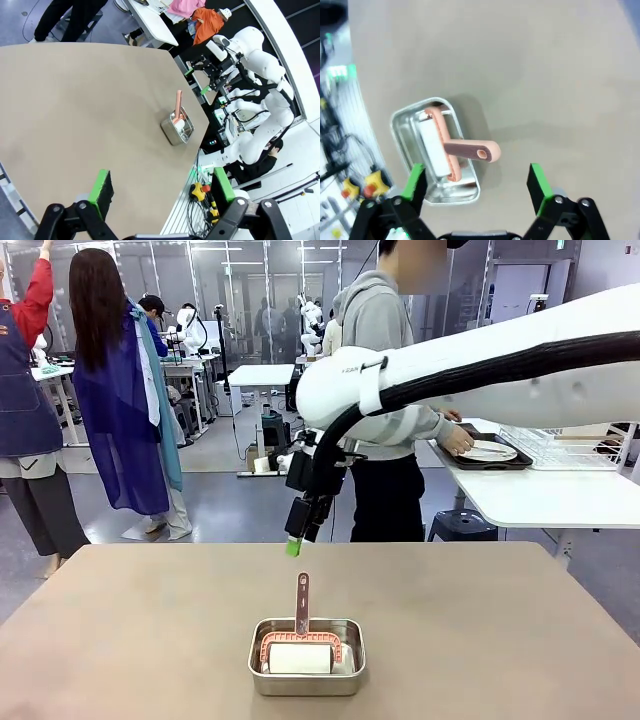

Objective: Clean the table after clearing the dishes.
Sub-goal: When the right (or left) Handle tray is removed, use the right hand (or left hand) to clean the right (or left) side of the table with the Lint Roller.

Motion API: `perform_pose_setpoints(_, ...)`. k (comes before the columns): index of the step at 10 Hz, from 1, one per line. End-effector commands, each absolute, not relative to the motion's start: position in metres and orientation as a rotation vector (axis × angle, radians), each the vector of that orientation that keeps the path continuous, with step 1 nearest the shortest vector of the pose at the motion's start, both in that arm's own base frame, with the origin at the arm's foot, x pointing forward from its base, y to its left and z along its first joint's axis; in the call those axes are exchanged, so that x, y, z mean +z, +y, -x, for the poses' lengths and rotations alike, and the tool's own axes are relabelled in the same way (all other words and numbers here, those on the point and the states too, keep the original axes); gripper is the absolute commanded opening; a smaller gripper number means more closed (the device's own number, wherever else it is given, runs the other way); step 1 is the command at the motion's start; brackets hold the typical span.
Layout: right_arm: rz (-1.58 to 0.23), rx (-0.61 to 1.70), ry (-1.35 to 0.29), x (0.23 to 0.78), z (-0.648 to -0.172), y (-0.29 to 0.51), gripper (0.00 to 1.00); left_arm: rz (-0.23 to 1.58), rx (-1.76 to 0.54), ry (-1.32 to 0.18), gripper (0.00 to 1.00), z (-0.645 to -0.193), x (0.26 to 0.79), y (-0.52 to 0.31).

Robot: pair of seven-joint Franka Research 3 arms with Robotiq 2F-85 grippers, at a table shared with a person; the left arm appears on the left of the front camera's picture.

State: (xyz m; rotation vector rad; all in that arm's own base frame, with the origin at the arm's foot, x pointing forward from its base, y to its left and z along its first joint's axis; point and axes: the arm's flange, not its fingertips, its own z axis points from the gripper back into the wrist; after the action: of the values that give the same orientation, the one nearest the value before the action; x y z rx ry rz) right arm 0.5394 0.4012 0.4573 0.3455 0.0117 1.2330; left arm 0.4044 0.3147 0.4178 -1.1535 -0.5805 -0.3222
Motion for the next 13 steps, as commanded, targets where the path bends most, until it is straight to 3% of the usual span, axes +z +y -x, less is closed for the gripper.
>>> perform_pose_setpoints(1, -0.279, 1.390, 0.086, 0.456, -0.572, 0.426, 1.00, 1.138, -0.300, -0.581, 1.00, -0.401, 0.421, 0.312)
perform_pose_setpoints(4, -0.267, 1.551, 0.203, 0.433, -0.585, 0.443, 1.00, 1.138, -0.300, -0.581, 1.00, -0.401, 0.421, 0.312)
perform_pose_setpoints(7, -0.329, 1.554, 0.364, 0.405, -0.595, 0.445, 1.00, 1.138, -0.300, -0.581, 1.00, -0.401, 0.421, 0.312)
perform_pose_setpoints(13, -0.399, 1.519, 0.468, 0.368, -0.596, 0.452, 1.00, 1.138, -0.300, -0.581, 1.00, -0.401, 0.421, 0.312)
